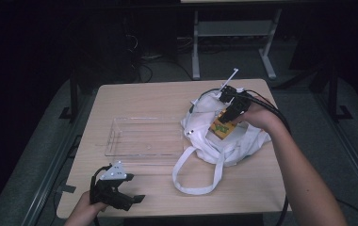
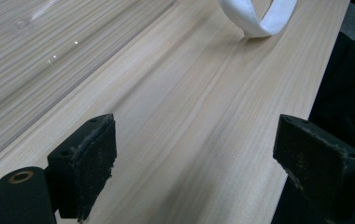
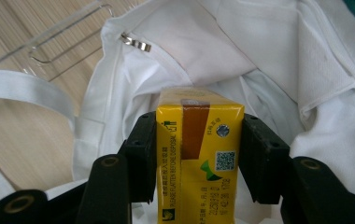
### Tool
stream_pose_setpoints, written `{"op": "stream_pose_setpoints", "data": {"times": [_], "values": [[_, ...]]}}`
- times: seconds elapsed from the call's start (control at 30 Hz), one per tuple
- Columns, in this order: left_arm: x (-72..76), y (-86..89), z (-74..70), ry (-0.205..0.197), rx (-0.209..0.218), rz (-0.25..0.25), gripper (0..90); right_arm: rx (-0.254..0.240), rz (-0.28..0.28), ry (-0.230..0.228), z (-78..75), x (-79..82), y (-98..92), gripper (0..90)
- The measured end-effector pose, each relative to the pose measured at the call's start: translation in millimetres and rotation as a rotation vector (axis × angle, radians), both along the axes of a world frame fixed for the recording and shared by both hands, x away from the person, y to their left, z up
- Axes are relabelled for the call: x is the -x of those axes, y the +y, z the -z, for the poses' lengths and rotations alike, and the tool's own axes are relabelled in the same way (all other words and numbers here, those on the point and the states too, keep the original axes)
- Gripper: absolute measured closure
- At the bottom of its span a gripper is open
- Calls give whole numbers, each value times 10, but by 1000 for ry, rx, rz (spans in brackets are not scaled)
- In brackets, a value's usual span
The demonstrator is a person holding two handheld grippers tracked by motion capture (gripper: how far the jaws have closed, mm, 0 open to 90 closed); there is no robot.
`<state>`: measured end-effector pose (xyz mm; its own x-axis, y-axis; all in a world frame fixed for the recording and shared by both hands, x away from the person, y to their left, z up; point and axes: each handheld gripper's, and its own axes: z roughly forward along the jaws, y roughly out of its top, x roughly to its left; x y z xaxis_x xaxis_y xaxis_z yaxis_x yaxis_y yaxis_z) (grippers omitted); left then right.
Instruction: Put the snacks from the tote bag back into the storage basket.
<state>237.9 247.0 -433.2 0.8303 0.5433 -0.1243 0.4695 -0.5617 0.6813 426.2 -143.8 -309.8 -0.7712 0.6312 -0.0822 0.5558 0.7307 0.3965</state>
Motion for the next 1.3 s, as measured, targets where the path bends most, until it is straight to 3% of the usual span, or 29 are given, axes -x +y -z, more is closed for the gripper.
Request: {"op": "stream_pose_setpoints", "data": {"times": [0.6, 1.3], "values": [[6, -2, -5, -2, 8, -2, 132, -24, -63, -18, -332, 95, 142, 516], [8, 6, -12, -5, 1, 4, 132, -61, -155, -26, -527, 178, 465, 517]]}}
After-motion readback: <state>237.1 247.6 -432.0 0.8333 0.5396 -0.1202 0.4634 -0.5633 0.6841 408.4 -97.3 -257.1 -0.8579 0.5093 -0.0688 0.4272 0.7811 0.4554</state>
